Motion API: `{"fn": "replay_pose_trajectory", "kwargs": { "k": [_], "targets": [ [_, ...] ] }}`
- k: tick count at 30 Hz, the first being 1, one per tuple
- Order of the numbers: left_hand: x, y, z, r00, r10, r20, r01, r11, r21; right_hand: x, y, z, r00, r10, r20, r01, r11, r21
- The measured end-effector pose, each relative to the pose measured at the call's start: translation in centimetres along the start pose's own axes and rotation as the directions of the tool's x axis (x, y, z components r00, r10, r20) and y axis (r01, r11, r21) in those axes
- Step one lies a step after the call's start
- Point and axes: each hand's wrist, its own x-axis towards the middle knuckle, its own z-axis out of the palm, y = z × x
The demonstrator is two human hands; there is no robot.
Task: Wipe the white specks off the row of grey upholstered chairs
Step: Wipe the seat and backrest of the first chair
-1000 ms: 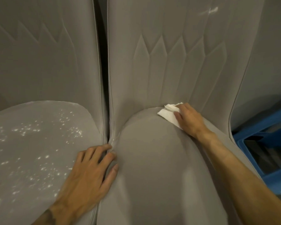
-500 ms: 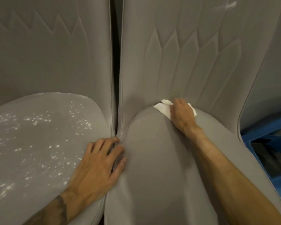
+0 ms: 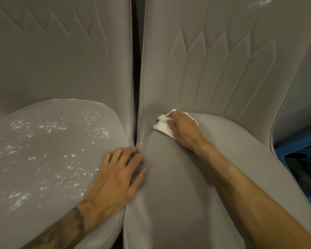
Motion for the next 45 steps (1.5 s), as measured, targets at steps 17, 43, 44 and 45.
{"fn": "replay_pose_trajectory", "kwargs": {
  "k": [17, 43, 44, 45],
  "targets": [
    [0.2, -2.1, -1.6, 0.981, -0.195, 0.019, 0.192, 0.976, 0.098, -1.3, -3.3, -0.3, 0.999, -0.04, -0.006, 0.04, 0.999, -0.022],
    [0.0, -2.6, -0.5, 0.984, -0.173, -0.048, 0.177, 0.979, 0.096, -9.3, -10.6, 0.0, 0.971, -0.232, -0.052, 0.237, 0.936, 0.26],
    [0.0, -2.6, -0.6, 0.983, -0.176, -0.044, 0.179, 0.979, 0.093, -9.4, -10.2, 0.1, 0.967, -0.256, -0.014, 0.25, 0.932, 0.261],
    [0.0, -2.5, -0.7, 0.983, -0.178, -0.041, 0.181, 0.979, 0.096, -9.0, -9.9, 0.1, 0.969, -0.244, 0.023, 0.232, 0.942, 0.243]
  ]
}}
